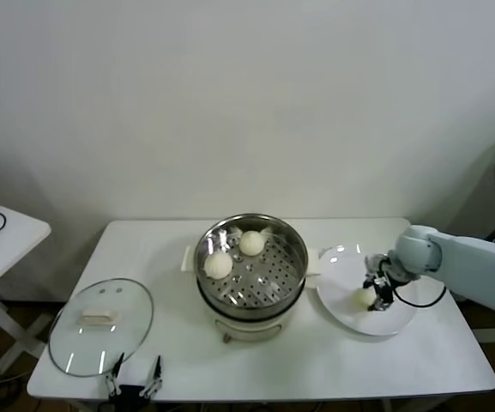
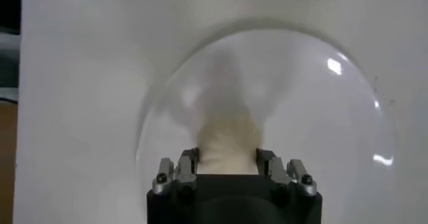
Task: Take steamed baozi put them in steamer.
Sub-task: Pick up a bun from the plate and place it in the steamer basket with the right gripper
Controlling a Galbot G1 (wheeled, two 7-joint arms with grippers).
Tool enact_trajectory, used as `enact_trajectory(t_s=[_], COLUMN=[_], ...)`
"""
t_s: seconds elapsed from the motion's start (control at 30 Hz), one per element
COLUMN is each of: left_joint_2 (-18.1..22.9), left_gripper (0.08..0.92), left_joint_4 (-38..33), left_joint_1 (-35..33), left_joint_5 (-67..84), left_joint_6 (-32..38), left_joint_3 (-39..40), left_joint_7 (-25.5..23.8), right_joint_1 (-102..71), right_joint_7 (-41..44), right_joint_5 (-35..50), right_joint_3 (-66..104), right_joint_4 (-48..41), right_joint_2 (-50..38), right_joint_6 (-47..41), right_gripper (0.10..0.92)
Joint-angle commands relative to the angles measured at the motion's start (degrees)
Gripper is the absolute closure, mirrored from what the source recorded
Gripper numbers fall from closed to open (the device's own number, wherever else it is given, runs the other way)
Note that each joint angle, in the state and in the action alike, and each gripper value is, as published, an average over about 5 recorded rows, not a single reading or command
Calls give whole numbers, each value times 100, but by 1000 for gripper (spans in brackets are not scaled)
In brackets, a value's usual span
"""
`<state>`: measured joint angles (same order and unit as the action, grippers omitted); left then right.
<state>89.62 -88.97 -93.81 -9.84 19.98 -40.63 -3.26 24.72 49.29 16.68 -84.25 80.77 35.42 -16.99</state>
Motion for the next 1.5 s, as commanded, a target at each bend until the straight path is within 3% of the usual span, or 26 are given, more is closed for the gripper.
enact_trajectory(t_s=[0.03,0.13,0.27,0.6,1.03,1.5], left_joint_2=[1,12,41,76,92,97], left_gripper=[177,177,177,177,177,177], left_joint_4=[-5,30,58,113,176,232], left_joint_1=[-25,-18,11,70,101,154], left_joint_5=[-42,-98,-203,-278,-256,-225], left_joint_6=[45,88,136,197,222,246], left_joint_3=[9,28,61,58,17,-49], left_joint_7=[12,31,49,66,74,89], right_joint_1=[3570,4432,4787,3389,1063,943], right_joint_7=[659,824,699,164,-163,-418], right_joint_5=[491,859,1415,323,-1546,-1575], right_joint_3=[-1933,-2043,-1728,-864,-685,-433], right_joint_4=[766,957,1432,2146,622,-150], right_joint_2=[46,406,972,2326,3203,3623], right_joint_6=[1445,2233,2636,3107,3319,3686], right_gripper=[439,433,421,414,414,376])
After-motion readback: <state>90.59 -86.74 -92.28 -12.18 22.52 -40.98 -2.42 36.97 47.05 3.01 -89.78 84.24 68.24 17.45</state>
